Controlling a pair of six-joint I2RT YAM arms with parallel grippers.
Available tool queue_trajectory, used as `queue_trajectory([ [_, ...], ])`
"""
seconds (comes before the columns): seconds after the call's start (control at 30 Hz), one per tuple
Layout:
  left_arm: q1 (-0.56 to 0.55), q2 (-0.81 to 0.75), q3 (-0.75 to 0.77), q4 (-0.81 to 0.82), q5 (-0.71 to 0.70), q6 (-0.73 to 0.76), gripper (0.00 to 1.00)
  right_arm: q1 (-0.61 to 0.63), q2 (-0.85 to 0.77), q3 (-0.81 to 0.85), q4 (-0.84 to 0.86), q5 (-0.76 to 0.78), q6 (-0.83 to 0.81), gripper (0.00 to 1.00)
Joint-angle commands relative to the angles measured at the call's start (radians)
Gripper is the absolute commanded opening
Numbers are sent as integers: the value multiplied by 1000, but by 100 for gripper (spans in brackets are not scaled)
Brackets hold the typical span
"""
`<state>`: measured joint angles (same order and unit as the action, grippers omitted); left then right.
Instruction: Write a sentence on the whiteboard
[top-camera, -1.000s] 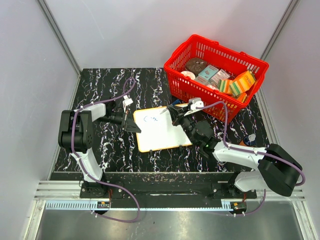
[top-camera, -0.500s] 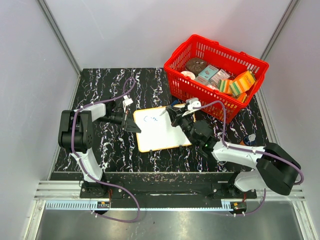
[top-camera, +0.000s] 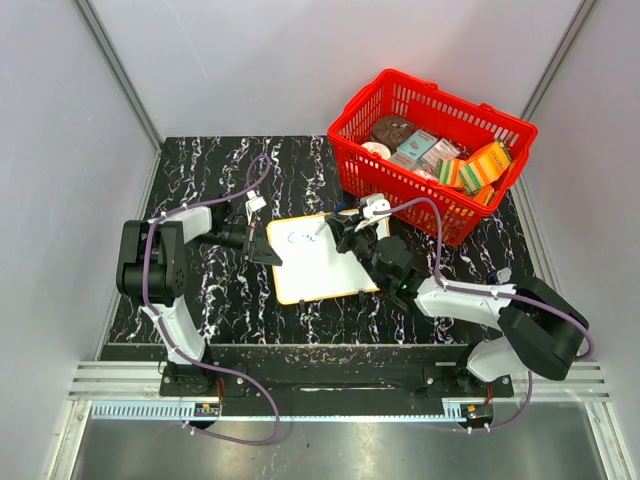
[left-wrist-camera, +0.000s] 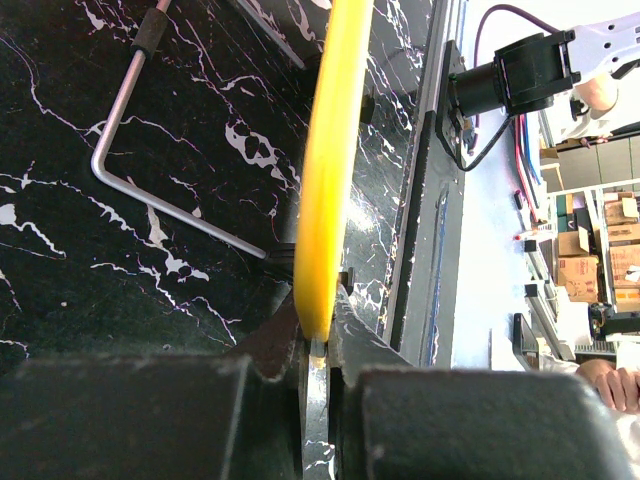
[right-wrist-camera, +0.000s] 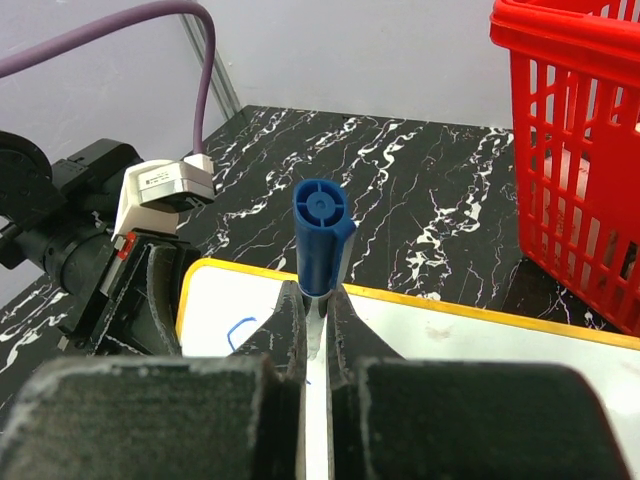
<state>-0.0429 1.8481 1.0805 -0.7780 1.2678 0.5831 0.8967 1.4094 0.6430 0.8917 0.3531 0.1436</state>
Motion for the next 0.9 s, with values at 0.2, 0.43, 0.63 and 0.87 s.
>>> queue_trajectory([
  [0.2,-11,17,13,0,-131,46,0,-5,43,38,44,29,1,0],
  [0.43,-12,17,13,0,-131,46,0,-5,48,26,72,44,5,0],
  [0.63,-11,17,13,0,-130,47,0,-5,51,40,70,52,-1,0],
  [0.87,-11,14,12,0,-130,46,0,-5,56,34,52,61,2,0],
])
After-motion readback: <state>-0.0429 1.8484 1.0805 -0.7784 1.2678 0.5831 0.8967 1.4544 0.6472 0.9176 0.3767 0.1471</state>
